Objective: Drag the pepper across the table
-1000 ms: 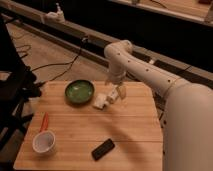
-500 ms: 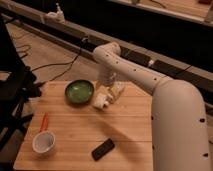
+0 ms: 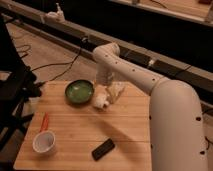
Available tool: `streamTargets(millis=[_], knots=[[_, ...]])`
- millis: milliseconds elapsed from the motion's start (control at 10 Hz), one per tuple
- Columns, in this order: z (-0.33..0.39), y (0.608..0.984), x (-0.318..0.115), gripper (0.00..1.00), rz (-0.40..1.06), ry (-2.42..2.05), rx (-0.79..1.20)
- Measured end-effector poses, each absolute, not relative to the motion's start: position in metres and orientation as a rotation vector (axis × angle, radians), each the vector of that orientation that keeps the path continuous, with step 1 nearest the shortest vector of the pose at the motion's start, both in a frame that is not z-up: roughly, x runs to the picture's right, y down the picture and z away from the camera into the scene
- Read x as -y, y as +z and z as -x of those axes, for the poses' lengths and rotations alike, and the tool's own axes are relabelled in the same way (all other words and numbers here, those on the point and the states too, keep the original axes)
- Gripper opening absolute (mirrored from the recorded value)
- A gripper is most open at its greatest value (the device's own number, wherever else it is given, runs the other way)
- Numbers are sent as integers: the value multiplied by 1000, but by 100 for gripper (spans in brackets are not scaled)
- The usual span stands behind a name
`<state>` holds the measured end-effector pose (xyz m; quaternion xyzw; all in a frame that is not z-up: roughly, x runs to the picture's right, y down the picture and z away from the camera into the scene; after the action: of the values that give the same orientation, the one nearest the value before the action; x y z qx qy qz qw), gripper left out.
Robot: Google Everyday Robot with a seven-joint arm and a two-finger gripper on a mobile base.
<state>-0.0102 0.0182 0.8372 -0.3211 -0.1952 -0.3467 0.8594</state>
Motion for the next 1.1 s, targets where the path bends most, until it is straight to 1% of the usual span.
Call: streamTargets(millis=[300, 600, 900, 1100], knots=[[49, 839, -8, 80, 608, -787, 468], [105, 831, -6, 80, 555, -927, 527], [166, 828, -17, 80, 526, -1078, 553], [212, 823, -32, 80, 507, -1181, 594]])
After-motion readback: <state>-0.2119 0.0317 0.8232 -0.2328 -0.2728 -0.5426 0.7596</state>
